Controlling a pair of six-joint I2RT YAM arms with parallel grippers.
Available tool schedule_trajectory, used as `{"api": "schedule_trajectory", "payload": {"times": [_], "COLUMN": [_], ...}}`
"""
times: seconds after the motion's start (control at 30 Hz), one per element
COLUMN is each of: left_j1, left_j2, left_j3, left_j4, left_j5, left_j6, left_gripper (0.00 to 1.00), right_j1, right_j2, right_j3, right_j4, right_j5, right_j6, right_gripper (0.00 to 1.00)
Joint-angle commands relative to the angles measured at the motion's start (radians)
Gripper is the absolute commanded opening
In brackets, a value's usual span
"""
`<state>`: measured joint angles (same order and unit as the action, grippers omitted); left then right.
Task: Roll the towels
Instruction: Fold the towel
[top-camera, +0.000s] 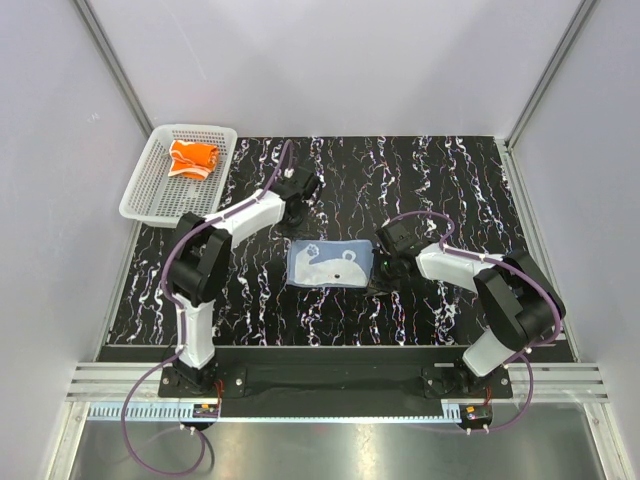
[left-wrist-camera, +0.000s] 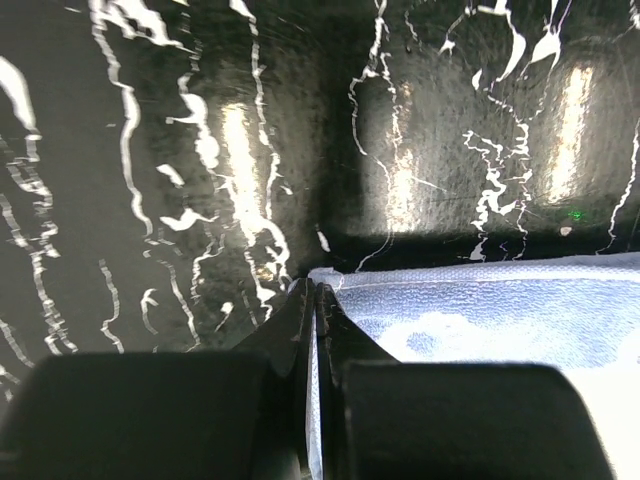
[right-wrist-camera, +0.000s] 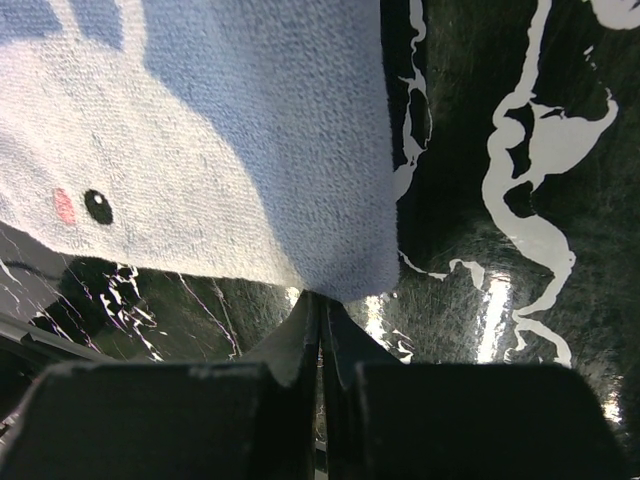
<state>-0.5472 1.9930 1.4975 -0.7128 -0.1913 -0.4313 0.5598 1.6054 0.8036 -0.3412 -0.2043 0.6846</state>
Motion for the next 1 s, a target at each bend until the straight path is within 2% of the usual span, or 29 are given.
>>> {"api": "schedule_trajectory", "payload": {"times": [0.0,0.23,0.3,0.33,0.43,0.47,0.53,0.7,0.8,0.97], "left_j1": [-0.003,-0.003,-0.003,-0.003,-0.003,-0.003,-0.003,-0.013,-0.036,-0.091], "left_j2": [-0.074,-0.071,-0.06,-0.057,-0.059,-0.057,-0.066,-0.106,-0.157,-0.229], "left_j3": [0.004,0.003,-0.003,-0.008,-0.017,-0.017,-0.008,0.018,0.029,0.043], "left_j4": [0.001,-0.014,-0.017,-0.017,-0.014,-0.016,-0.023,-0.063,-0.079,-0.088], "left_j5": [-0.079,-0.103,-0.105,-0.105,-0.114,-0.126,-0.137,-0.2,-0.247,-0.29], "left_j6": [-0.014,-0.007,-0.014,-0.017,-0.021,-0.021,-0.02,-0.014,-0.011,-0.004], "left_gripper": [0.0,0.0,0.03,0.06,0.28,0.39,0.47,0.76,0.84,0.85], "right_j1": [-0.005,-0.005,-0.005,-0.005,-0.003,-0.004,-0.005,-0.004,-0.005,-0.006], "right_j2": [0.027,0.039,0.045,0.045,0.051,0.05,0.036,-0.019,-0.073,-0.159], "right_j3": [0.006,0.02,0.028,0.032,0.048,0.063,0.092,0.18,0.239,0.296], "right_j4": [0.001,-0.012,-0.022,-0.024,-0.044,-0.057,-0.073,-0.14,-0.205,-0.284], "right_j5": [0.011,0.011,0.009,0.009,-0.001,-0.012,-0.021,-0.067,-0.067,0.076], "right_j6": [-0.025,-0.026,-0.028,-0.028,-0.039,-0.042,-0.048,-0.062,-0.072,-0.085], "right_gripper": [0.04,0.04,0.05,0.04,0.04,0.05,0.08,0.4,0.43,0.5]}}
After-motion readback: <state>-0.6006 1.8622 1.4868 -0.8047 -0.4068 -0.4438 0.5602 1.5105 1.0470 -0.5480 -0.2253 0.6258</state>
